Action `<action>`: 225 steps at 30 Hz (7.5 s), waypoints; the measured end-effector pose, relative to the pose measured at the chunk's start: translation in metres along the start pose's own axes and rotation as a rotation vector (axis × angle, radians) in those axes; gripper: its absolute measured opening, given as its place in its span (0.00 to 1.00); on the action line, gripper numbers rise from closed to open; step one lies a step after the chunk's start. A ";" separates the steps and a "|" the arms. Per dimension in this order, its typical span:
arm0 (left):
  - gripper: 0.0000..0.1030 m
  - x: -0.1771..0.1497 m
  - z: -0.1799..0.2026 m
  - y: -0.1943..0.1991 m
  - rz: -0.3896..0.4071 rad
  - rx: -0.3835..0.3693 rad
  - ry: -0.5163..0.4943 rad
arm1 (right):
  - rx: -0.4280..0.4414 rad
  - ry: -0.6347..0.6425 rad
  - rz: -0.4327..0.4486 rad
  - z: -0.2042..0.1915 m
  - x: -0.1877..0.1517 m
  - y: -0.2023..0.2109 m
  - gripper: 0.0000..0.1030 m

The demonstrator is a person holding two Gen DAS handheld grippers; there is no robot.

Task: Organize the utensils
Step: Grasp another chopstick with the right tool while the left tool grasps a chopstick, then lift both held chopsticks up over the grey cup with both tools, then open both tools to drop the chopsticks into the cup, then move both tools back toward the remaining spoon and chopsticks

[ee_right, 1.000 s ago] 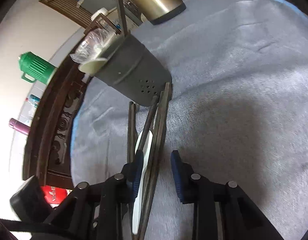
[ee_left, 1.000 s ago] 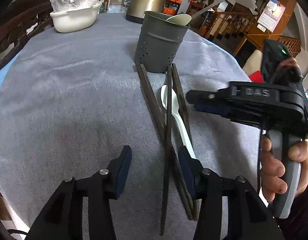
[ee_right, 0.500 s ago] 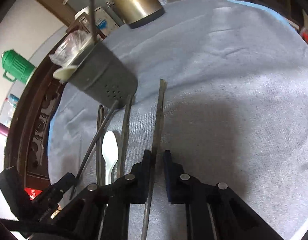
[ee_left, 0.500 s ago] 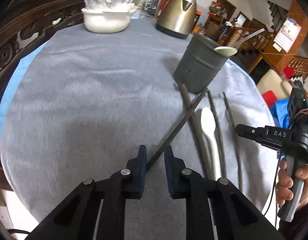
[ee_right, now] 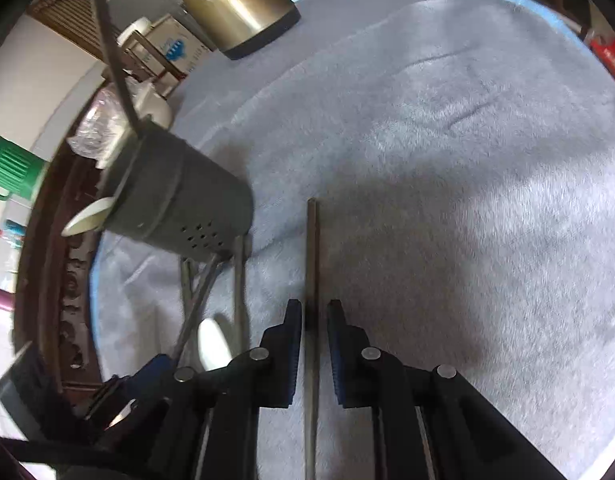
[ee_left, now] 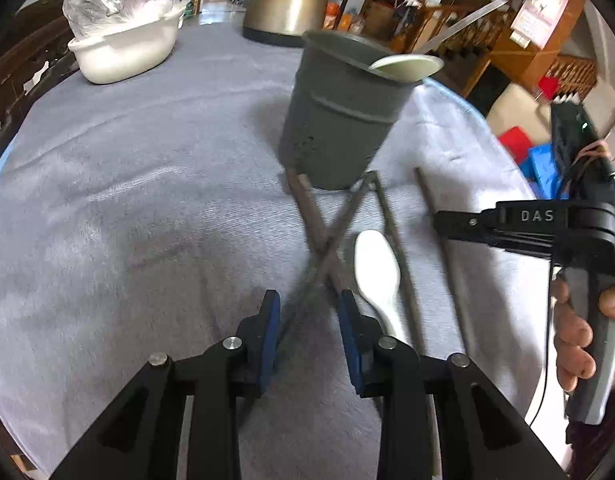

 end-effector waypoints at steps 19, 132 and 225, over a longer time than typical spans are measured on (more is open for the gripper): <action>0.09 -0.015 -0.036 0.028 0.020 -0.074 0.261 | -0.097 0.139 -0.062 0.010 -0.022 0.015 0.11; 0.58 -0.020 -0.022 0.132 0.365 0.182 0.154 | 0.167 0.146 0.418 -0.006 -0.038 0.147 0.38; 0.68 0.008 -0.010 0.011 0.037 0.182 0.041 | 0.173 0.128 0.150 0.012 -0.078 0.052 0.38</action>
Point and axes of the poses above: each gripper's, at about its wrist camera, not at the fingertips, and y roughly against the way its jaws point, z to its right, x to its top, the point moved 4 cm from there along -y, roughly the way its jaws point, and after that the axes turned 5 degrees about -x, right-handed, at the moved point
